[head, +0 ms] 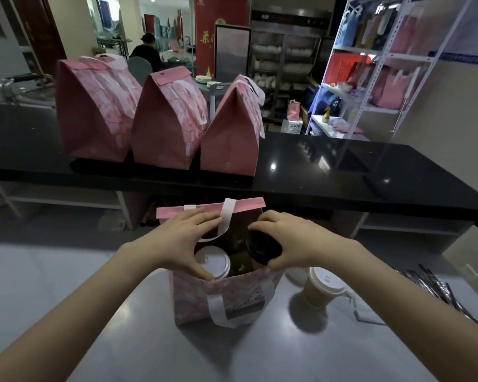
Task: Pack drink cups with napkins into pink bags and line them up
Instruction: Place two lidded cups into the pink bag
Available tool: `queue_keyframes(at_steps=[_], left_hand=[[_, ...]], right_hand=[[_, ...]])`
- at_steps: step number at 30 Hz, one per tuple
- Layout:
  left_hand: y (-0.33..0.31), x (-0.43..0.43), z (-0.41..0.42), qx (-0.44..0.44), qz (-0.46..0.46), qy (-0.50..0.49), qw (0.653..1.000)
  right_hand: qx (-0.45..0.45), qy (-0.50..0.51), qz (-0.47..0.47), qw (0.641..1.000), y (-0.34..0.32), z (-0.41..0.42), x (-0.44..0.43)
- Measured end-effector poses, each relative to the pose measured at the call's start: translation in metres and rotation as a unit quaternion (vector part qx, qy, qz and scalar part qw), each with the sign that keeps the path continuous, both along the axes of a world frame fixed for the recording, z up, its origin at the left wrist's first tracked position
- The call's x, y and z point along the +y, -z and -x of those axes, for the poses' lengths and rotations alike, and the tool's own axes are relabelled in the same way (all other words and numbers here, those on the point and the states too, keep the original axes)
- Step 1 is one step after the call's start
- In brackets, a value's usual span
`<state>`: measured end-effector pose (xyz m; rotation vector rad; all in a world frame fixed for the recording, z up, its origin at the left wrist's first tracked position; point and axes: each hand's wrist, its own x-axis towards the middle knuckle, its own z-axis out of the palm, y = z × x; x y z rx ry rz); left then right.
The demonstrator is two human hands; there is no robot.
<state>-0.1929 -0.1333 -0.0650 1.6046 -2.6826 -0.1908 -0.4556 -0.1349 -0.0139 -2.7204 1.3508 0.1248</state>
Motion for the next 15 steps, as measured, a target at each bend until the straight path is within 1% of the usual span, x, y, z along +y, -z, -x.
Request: queue_keyframes(at_steps=[3,5,7,8,10,12,13,15], left_hand=[[0.005,0.008,0.003,-0.013,0.004,0.003,1.0],[0.007,0.015,0.008,-0.008,0.015,0.007,1.0],[0.009,0.021,0.015,-0.004,0.027,0.006,1.0],[0.009,0.024,0.018,-0.006,0.032,0.003,0.999],[0.01,0.028,0.022,-0.012,0.039,-0.004,0.999],[0.01,0.03,0.024,-0.019,0.041,-0.011,0.999],[0.01,0.03,0.023,-0.023,0.042,-0.013,0.999],[0.01,0.031,0.022,-0.029,0.044,-0.016,0.998]], right_hand=[[0.001,0.02,0.001,1.0,-0.003,0.01,-0.001],[-0.001,0.03,0.02,0.999,-0.007,0.007,-0.002],[-0.011,0.017,0.047,0.999,-0.011,-0.002,-0.002],[-0.024,0.001,0.045,0.999,-0.011,-0.009,-0.002],[-0.045,-0.035,-0.012,0.998,-0.008,-0.024,0.001],[-0.034,-0.055,-0.077,0.995,0.002,-0.032,0.004],[-0.023,-0.055,-0.087,0.994,0.007,-0.033,0.004],[-0.017,-0.035,-0.077,0.996,0.016,-0.028,-0.001]])
